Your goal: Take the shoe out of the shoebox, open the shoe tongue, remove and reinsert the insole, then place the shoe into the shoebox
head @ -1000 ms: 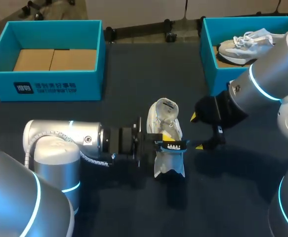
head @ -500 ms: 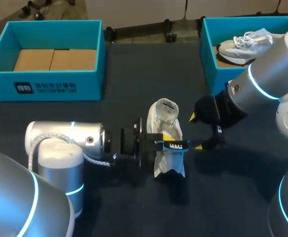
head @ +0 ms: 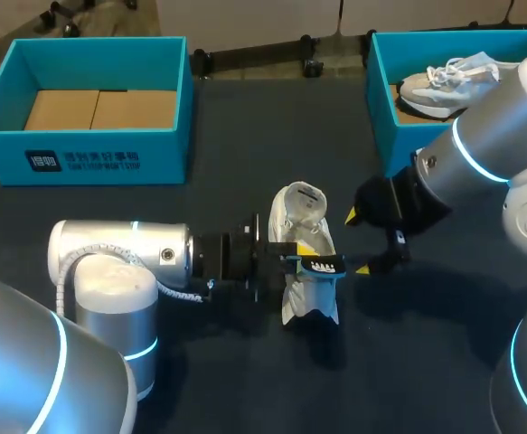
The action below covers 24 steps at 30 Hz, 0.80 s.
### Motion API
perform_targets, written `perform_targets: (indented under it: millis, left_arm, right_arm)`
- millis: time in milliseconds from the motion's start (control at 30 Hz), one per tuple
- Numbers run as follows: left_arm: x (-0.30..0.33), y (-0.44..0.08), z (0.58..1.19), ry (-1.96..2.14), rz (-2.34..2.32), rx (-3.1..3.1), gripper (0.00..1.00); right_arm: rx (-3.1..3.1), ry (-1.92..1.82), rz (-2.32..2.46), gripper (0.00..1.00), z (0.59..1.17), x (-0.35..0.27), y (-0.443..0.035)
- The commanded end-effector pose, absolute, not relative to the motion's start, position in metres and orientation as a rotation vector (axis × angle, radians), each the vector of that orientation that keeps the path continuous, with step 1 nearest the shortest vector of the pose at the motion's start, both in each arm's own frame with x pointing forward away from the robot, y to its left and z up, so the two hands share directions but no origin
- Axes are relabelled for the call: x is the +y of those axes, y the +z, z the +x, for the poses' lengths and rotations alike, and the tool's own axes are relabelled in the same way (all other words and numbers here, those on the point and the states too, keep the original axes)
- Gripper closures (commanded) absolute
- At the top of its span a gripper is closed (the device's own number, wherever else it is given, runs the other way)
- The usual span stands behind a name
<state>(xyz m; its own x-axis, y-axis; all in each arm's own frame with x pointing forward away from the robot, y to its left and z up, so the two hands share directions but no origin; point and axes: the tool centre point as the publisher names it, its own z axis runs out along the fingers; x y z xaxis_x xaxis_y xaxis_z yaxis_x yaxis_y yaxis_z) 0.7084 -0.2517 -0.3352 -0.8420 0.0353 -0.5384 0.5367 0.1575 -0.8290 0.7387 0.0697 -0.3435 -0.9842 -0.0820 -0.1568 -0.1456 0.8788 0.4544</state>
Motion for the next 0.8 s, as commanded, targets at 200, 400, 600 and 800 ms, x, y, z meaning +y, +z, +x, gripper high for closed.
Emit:
perform_targets:
  millis: [200, 400, 600, 800]
  left_arm:
    - [-0.251, -0.347, 0.713, -1.700, 0.529, 2.087, 1.00]
    - [-0.250, -0.351, 0.718, -1.685, 0.513, 2.103, 1.00]
    - [-0.247, -0.348, 0.720, -1.682, 0.496, 2.097, 1.00]
    - [-0.247, -0.339, 0.716, -1.697, 0.509, 2.079, 0.54]
  right_arm:
    - [2.920, 0.723, -0.182, 0.00, 0.739, 0.071, -0.346]
    - [2.924, 0.725, -0.180, 0.00, 0.739, 0.072, -0.348]
    - [2.928, 0.726, -0.175, 0.00, 0.739, 0.073, -0.349]
    - [2.927, 0.725, -0.177, 0.00, 0.739, 0.074, -0.349]
